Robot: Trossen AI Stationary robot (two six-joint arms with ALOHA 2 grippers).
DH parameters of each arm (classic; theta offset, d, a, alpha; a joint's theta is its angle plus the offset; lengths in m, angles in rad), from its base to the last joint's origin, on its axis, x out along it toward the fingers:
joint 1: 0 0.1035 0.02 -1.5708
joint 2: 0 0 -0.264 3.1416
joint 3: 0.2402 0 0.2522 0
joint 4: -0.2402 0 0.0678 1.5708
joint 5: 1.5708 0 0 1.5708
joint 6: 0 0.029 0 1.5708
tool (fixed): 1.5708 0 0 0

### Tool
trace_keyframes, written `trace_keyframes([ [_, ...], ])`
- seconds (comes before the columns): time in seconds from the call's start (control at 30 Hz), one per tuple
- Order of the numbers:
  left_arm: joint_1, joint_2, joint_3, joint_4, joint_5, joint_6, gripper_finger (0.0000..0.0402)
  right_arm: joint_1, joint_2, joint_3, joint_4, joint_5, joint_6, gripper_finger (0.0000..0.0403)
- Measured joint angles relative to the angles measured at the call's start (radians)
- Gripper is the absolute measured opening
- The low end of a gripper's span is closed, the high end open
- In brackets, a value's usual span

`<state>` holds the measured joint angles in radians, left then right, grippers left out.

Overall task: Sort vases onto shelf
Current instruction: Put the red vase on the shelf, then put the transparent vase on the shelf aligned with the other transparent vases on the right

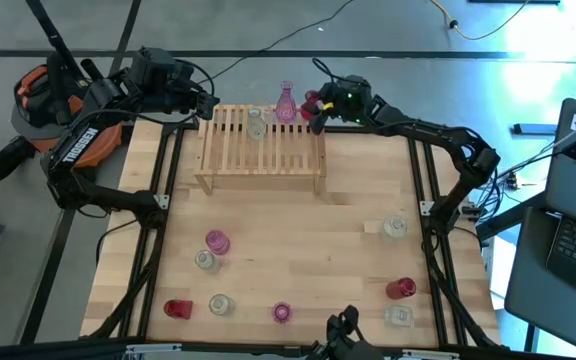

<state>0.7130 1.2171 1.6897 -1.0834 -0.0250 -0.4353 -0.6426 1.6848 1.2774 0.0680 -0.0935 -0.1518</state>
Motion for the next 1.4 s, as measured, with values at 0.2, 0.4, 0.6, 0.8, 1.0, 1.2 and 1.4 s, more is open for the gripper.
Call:
trace_keyframes([
  [0.2, 0.000, 0.000, 0.000, 0.000, 0.000, 0.000, 0.0169, 0.000, 0.000, 0.000, -0.001, -0.005, 0.044, 0.0170],
  [0.4, 0.000, 0.000, 0.000, 0.000, 0.000, 0.000, 0.0169, 0.001, 0.000, 0.000, 0.001, 0.011, 0.047, 0.0168],
  [0.6, 0.000, 0.000, 0.000, 0.000, 0.000, 0.000, 0.0169, 0.001, -0.019, 0.000, 0.001, 0.033, 0.046, 0.0216],
  [0.8, 0.000, 0.000, 0.000, 0.000, 0.000, 0.000, 0.0169, 0.001, -0.082, 0.000, -0.001, 0.033, 0.028, 0.0255],
  [1.0, 0.000, 0.000, 0.000, 0.000, 0.000, 0.000, 0.0169, 0.002, -0.219, 0.000, -0.042, -0.014, 0.003, 0.0243],
  [1.2, 0.000, 0.000, 0.000, 0.000, 0.000, 0.000, 0.0169, 0.003, -0.421, 0.002, -0.301, -0.095, -0.030, 0.0217],
  [1.4, 0.000, 0.000, 0.000, 0.000, 0.000, 0.000, 0.0169, 0.004, -0.620, 0.002, -0.644, -0.126, -0.009, 0.0203],
])
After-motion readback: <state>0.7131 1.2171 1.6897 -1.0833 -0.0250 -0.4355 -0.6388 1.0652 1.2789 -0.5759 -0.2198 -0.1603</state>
